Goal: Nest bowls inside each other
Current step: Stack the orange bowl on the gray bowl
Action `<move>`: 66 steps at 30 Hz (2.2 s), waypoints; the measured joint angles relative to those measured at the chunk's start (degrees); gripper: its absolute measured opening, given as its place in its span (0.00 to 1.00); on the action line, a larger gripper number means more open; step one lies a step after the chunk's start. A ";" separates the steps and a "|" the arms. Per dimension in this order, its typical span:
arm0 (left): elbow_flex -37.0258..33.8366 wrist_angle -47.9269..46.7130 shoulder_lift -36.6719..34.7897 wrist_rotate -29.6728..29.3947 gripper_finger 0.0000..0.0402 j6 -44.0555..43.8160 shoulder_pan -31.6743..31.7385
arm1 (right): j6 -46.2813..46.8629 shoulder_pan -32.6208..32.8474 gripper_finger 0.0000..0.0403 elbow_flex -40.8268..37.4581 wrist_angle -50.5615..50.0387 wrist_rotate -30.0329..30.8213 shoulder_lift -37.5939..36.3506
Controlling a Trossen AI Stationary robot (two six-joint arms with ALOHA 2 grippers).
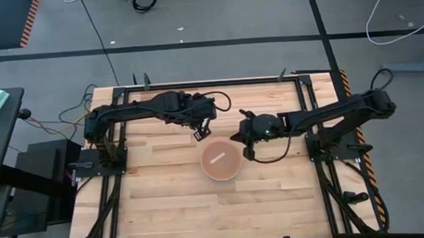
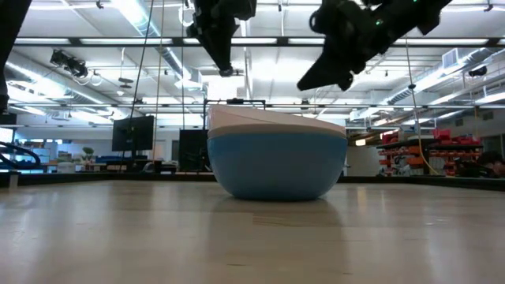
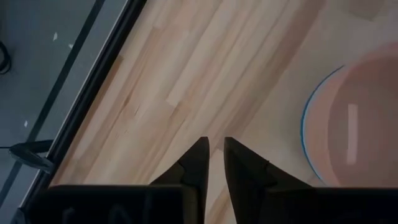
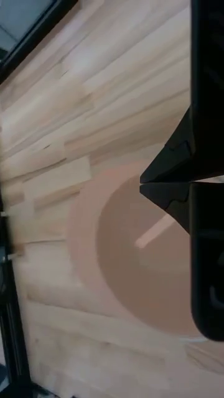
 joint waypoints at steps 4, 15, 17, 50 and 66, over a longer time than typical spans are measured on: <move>0.00 -0.22 0.00 0.01 0.14 -0.12 -0.02 | -1.08 -3.00 0.00 0.00 6.95 -5.37 4.02; 0.00 -0.15 0.00 0.02 0.12 -0.16 -0.02 | -0.95 -9.10 0.00 0.00 16.82 -14.77 13.14; 0.00 -0.13 0.00 0.02 0.11 -0.19 -0.07 | -0.88 -9.09 0.00 0.00 18.05 -15.08 14.53; -0.02 0.74 0.02 -0.64 0.08 -0.99 -4.04 | 3.37 7.30 0.00 -1.41 8.96 -1.69 10.27; -0.02 1.57 0.04 -0.83 0.08 -1.06 -3.87 | 8.23 14.32 0.00 -4.09 10.07 7.55 10.27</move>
